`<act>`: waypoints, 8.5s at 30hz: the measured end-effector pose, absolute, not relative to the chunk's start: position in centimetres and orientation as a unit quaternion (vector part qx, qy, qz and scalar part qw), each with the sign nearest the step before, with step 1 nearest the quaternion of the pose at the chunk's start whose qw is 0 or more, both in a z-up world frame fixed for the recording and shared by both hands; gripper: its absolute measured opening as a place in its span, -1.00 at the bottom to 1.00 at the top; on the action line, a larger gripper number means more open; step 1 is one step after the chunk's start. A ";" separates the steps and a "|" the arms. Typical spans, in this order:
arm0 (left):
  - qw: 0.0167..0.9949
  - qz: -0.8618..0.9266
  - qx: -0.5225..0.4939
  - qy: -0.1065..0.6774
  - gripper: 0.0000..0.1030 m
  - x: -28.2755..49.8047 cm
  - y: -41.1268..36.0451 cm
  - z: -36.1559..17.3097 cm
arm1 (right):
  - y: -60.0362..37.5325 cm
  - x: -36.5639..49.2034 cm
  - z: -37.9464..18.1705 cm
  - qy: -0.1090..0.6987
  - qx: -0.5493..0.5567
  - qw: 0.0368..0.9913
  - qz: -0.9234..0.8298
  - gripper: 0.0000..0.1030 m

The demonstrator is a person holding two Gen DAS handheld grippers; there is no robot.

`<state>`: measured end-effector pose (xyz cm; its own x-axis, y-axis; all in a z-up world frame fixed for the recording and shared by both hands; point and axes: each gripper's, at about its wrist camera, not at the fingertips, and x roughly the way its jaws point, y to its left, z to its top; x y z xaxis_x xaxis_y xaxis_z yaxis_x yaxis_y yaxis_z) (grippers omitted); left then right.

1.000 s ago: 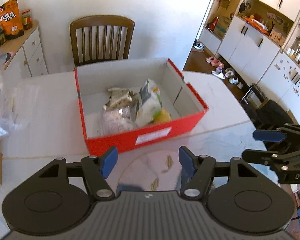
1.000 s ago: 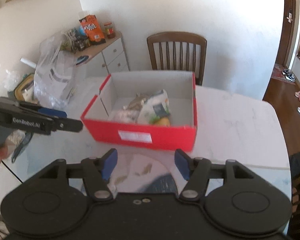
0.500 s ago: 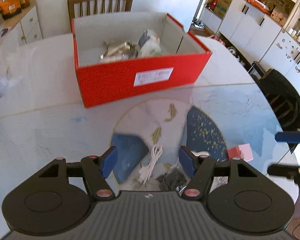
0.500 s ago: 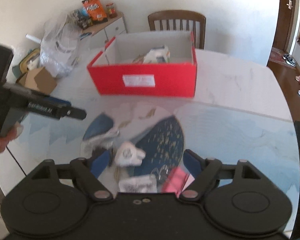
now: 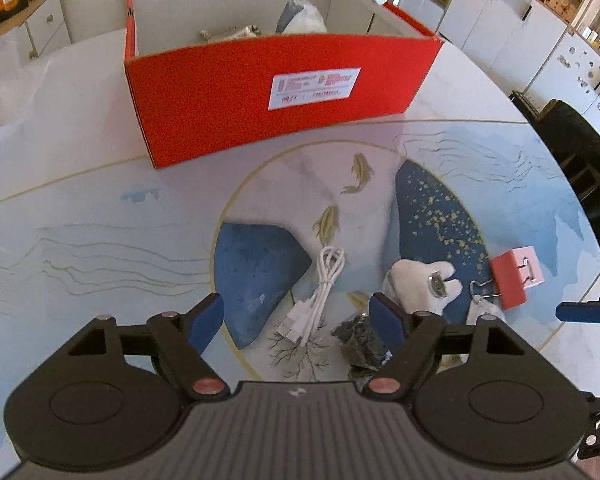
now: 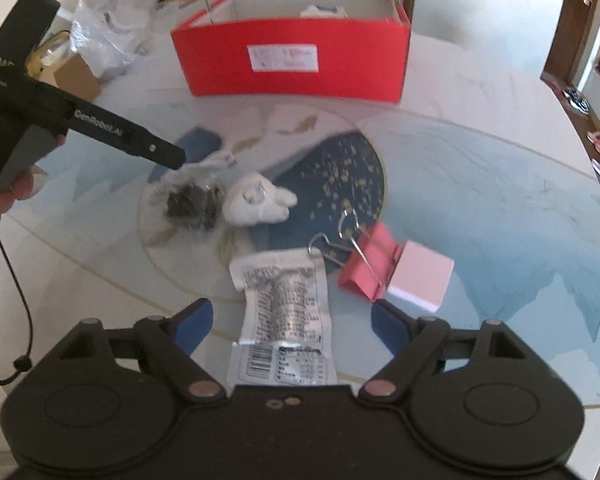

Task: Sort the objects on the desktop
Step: 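Grasp the white cable with the left gripper while the right grasps the receipt packet, then carry the white cable and receipt packet over the red box with both grippers, then open both grippers to drop the cable and receipt packet into the box, then move both grippers back over the mat toward the remaining items, then grasp the black mesh bag with the left gripper while the right grasps the pink binder clip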

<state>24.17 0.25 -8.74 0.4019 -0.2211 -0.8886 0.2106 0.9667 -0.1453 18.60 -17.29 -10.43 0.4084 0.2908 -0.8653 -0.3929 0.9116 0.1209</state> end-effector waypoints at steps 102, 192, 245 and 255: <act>0.903 -0.131 -0.042 0.406 -0.70 33.6 1.7 4.0 | -14.9 37.7 4.0 0.379 0.048 0.899 0.214 -0.62; 0.888 -0.130 -0.032 0.440 0.20 29.5 -0.8 -0.2 | -20.0 30.6 -1.1 0.408 -0.004 0.890 0.203 0.76; 0.848 -0.191 0.079 0.488 -0.02 19.6 -5.5 -11.2 | -18.2 26.0 -13.0 0.472 -0.156 0.831 0.251 -0.27; 0.859 -0.182 0.049 0.476 -0.33 20.1 -4.3 -10.3 | -18.2 26.4 -11.9 0.463 -0.141 0.843 0.234 -0.75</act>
<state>20.08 -4.30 -10.32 0.4808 -0.2663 -0.8354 0.3598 0.9288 -0.0890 26.36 -18.21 -11.93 0.4616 0.2643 -0.8468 -0.5259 0.8503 -0.0213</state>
